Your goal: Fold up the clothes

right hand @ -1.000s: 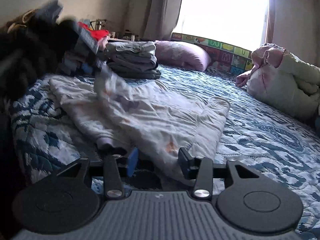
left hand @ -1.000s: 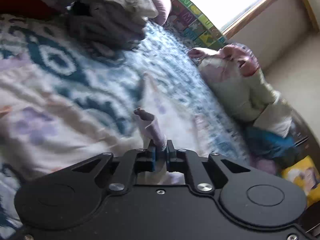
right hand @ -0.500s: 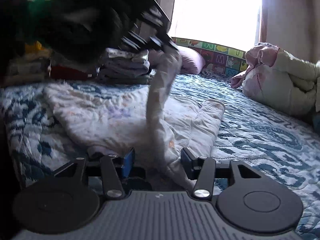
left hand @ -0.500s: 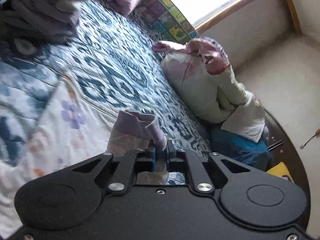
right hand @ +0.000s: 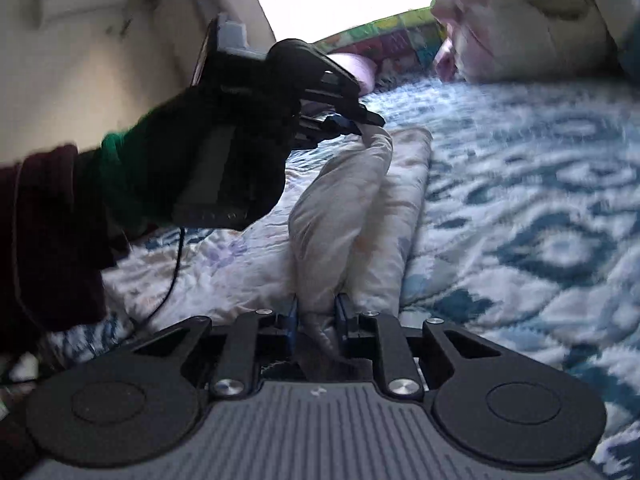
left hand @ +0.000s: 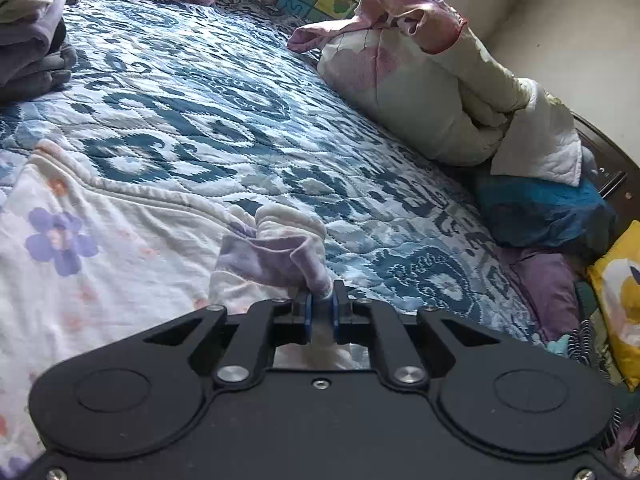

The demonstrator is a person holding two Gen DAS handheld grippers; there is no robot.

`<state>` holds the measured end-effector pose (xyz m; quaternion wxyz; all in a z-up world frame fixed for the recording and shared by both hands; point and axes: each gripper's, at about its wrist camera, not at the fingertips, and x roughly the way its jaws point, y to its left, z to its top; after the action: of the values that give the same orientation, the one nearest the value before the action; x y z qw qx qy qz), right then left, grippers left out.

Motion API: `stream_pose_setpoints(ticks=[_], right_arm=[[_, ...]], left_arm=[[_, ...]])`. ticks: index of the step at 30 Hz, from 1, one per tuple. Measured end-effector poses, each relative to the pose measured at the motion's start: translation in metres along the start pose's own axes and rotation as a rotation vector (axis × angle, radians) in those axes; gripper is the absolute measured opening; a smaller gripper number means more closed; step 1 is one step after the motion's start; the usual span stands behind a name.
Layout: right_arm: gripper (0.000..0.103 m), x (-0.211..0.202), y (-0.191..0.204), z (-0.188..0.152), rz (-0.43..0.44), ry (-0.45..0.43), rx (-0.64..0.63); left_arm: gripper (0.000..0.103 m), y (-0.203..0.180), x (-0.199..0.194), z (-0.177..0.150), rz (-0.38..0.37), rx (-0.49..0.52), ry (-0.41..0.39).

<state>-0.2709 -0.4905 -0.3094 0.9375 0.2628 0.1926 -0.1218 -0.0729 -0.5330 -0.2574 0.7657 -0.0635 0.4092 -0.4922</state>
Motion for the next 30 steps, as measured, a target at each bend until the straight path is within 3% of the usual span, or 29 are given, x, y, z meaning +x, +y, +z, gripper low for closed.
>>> stream_pose_setpoints(ticks=[4,9,12,17,21,24,25,27,30], right_arm=[[0.020,0.003,-0.006,0.000,0.006,0.014,0.037],[0.019,0.002,-0.001,-0.001,-0.016,0.014,0.016],[0.021,-0.009,0.003,0.000,-0.041,-0.004,0.005],[0.027,-0.034,0.018,0.002,-0.114,-0.106,-0.105],[0.027,-0.025,0.039,0.006,-0.146,-0.195,-0.266],[0.026,-0.008,0.043,0.003,-0.135,-0.159,-0.298],[0.026,-0.001,0.043,0.001,-0.140,-0.122,-0.302],[0.027,0.008,0.037,-0.004,-0.161,-0.055,-0.280],[0.026,0.010,0.024,-0.003,-0.161,-0.032,-0.218]], left_arm=[[0.007,-0.009,0.017,-0.002,0.040,0.089,0.016],[0.009,-0.015,0.040,-0.001,0.060,0.200,0.096],[0.032,-0.015,0.018,0.006,0.037,0.229,0.051],[0.034,-0.015,-0.027,0.003,0.011,0.368,0.012],[0.034,-0.024,-0.030,-0.012,0.024,0.494,0.035],[0.034,-0.035,-0.015,-0.022,0.023,0.576,0.042],[0.034,-0.038,-0.006,-0.026,0.047,0.608,0.041],[0.033,-0.032,0.020,-0.035,0.166,0.644,0.094],[0.037,-0.023,0.034,-0.037,0.206,0.598,0.103]])
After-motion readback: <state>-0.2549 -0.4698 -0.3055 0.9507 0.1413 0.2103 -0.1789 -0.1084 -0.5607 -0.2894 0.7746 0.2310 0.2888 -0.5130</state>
